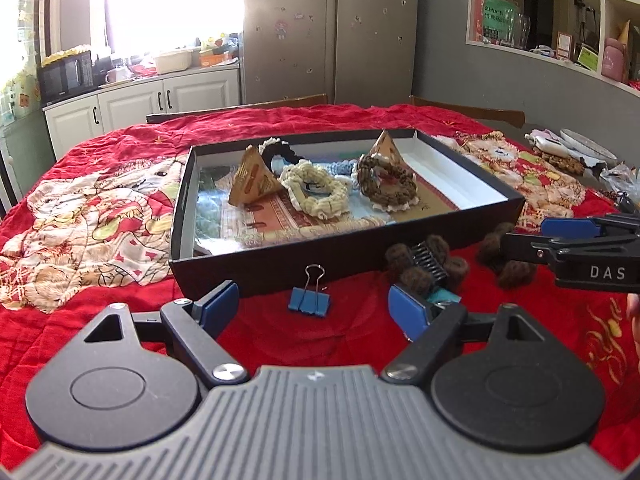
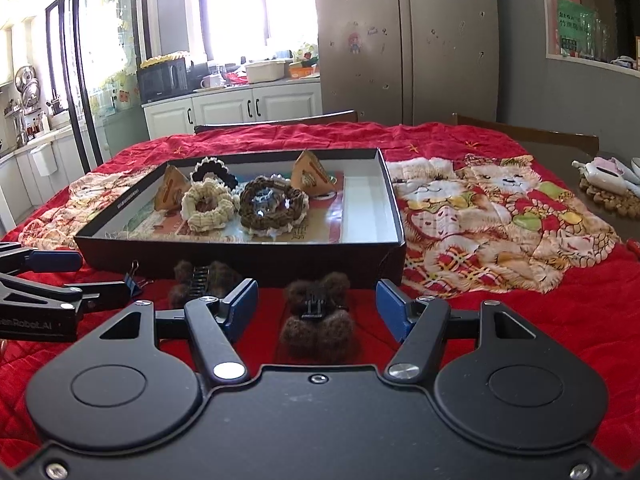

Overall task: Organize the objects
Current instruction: 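Grasp blue binder clip with left tool while right tool grasps brown fuzzy hair clip, then carry binder clip in left tool while right tool carries fuzzy clip over box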

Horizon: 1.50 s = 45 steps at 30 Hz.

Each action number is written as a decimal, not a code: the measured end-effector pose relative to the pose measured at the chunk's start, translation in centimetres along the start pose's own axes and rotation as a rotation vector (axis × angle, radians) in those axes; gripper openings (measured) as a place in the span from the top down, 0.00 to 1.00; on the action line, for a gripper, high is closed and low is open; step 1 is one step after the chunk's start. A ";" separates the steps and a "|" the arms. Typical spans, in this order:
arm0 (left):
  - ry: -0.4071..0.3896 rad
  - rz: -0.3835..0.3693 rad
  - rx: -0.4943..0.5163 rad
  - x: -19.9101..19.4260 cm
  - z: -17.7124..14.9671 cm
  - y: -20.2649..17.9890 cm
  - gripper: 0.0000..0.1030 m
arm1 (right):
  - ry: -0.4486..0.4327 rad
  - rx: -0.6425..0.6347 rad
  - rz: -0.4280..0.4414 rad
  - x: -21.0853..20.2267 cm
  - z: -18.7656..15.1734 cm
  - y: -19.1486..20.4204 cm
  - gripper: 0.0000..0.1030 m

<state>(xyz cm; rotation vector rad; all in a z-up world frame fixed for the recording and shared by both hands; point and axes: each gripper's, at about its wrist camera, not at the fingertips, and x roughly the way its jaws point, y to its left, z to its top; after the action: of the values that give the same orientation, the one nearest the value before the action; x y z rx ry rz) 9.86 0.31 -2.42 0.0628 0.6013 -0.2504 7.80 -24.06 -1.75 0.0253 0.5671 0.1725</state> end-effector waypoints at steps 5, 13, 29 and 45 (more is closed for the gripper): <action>0.006 -0.005 0.006 0.9 -0.4 0.0 0.15 | 0.019 -0.001 0.000 0.8 -0.5 0.1 0.38; 0.022 -0.018 -0.011 2.1 -0.8 0.4 0.27 | 0.033 -0.003 -0.004 1.5 -1.0 0.1 0.38; 0.027 -0.017 -0.044 3.0 -0.8 0.4 0.44 | 0.055 0.011 -0.002 2.4 -1.2 -0.1 0.44; 0.026 -0.016 -0.026 3.1 -0.7 -0.3 0.71 | 0.078 0.010 -0.001 2.8 -1.3 -0.1 0.63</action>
<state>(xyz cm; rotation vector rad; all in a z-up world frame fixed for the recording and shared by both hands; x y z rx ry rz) 11.86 -0.57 -4.77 0.0362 0.6309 -0.2578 9.42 -23.74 -4.37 0.0278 0.6456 0.1701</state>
